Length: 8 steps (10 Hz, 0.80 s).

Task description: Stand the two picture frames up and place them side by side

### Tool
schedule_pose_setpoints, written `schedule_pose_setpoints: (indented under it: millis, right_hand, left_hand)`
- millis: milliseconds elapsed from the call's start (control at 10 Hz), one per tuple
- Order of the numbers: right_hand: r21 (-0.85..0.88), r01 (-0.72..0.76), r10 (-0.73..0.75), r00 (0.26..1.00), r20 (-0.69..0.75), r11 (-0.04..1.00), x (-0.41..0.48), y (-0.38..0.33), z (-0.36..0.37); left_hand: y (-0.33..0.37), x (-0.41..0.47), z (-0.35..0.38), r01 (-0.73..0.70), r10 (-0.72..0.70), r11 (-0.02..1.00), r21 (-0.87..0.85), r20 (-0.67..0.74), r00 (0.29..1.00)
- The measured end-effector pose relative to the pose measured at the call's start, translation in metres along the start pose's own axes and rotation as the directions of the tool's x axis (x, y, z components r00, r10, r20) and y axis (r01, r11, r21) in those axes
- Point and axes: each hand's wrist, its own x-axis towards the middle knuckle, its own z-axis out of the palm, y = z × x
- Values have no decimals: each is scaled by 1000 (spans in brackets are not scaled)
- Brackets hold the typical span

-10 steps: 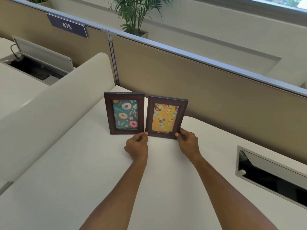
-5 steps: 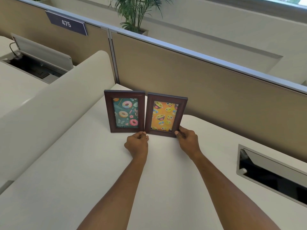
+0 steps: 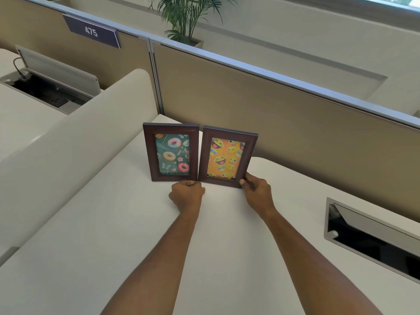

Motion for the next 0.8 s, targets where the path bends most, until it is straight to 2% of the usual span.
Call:
schedule_pose_setpoints:
  millis: [300,500,700,800]
  right_hand:
    - [40,-13,12,1000,15,999,1,2,-1]
    - [216,-151,131,986,106,965,0,2,-10]
    - [268,-183,199,979,-34,946,-31,-6,-24]
    - [306,-159,171,985,-13,939,-59,-17,-39]
  left_hand:
    - [2,-4,-1,-25,25,999,-29,-4,1000]
    - [2,-14,-8,-25,25,1000,-15,17,1000]
    - [-2,-31,-27,-24,18,999,48,131,991]
    - [8,-44,-40,-103,91,994,41,221,971]
